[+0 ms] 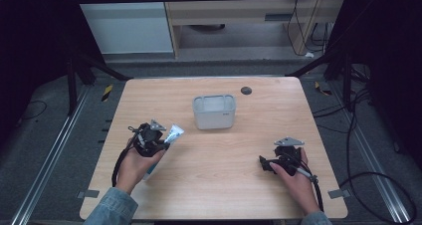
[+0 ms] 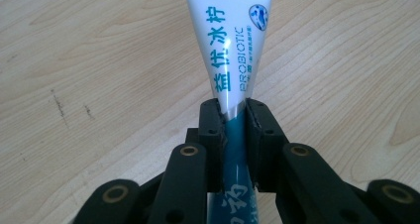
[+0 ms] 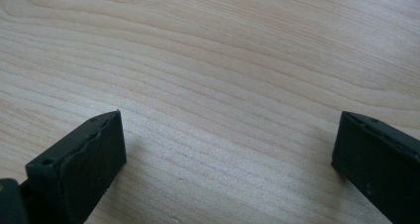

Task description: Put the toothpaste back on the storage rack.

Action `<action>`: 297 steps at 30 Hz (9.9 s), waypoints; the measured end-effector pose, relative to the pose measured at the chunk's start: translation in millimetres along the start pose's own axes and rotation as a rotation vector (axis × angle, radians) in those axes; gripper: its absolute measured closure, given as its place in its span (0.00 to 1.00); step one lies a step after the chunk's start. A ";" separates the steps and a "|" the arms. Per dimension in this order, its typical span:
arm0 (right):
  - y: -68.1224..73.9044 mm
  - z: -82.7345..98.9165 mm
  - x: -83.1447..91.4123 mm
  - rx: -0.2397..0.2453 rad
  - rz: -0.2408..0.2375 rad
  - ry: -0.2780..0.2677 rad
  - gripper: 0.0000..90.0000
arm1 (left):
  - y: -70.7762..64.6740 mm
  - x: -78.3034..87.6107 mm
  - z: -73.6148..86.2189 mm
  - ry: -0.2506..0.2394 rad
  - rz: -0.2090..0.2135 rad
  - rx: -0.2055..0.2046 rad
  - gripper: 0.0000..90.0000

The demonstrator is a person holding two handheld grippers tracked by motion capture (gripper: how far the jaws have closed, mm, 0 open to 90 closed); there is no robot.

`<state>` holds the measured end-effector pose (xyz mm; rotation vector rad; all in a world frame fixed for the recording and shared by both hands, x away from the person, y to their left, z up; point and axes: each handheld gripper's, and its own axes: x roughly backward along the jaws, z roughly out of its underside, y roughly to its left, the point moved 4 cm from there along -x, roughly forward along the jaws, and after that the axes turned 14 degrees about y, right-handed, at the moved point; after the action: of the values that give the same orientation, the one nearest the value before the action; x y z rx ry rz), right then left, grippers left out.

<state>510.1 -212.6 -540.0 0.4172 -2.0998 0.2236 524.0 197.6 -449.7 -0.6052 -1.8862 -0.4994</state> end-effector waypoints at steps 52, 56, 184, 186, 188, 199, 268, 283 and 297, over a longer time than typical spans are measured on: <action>-1.4 -1.4 -1.2 0.001 0.010 -0.002 0.00 | -19.9 66.2 -103.5 -0.281 0.049 -0.036 0.87; -1.5 -1.3 -1.2 0.002 0.010 -0.002 0.00 | -20.8 68.0 -107.8 -0.281 0.045 -0.040 0.87; -1.5 -1.5 -1.3 0.010 0.004 0.003 0.00 | -33.8 46.7 -222.9 -0.461 0.019 -0.109 0.88; -1.5 -1.5 -1.3 0.010 0.004 0.002 0.00 | -33.5 46.1 -222.5 -0.456 0.015 -0.112 0.88; -1.5 -1.5 -1.3 0.010 0.004 0.002 0.00 | -33.7 45.1 -222.2 -0.458 0.021 -0.108 0.88; -1.7 -1.5 -1.3 0.013 0.006 0.001 0.00 | -34.0 39.3 -221.1 -0.451 0.016 -0.110 0.88; -1.2 -1.7 -1.4 0.010 0.002 -0.001 0.00 | -28.3 -11.6 -194.3 -0.354 0.034 -0.108 0.88; -1.3 -1.6 -1.2 0.010 0.003 0.000 0.00 | -28.0 -18.4 -194.9 -0.325 0.041 -0.100 0.88; -1.4 -1.6 -1.3 0.012 0.004 0.001 0.00 | -30.5 -27.4 -195.6 -0.278 0.048 -0.093 0.88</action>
<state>512.5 -213.2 -540.3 0.4197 -2.0992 0.2383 654.4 52.8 -405.1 -0.8138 -2.1122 -0.4934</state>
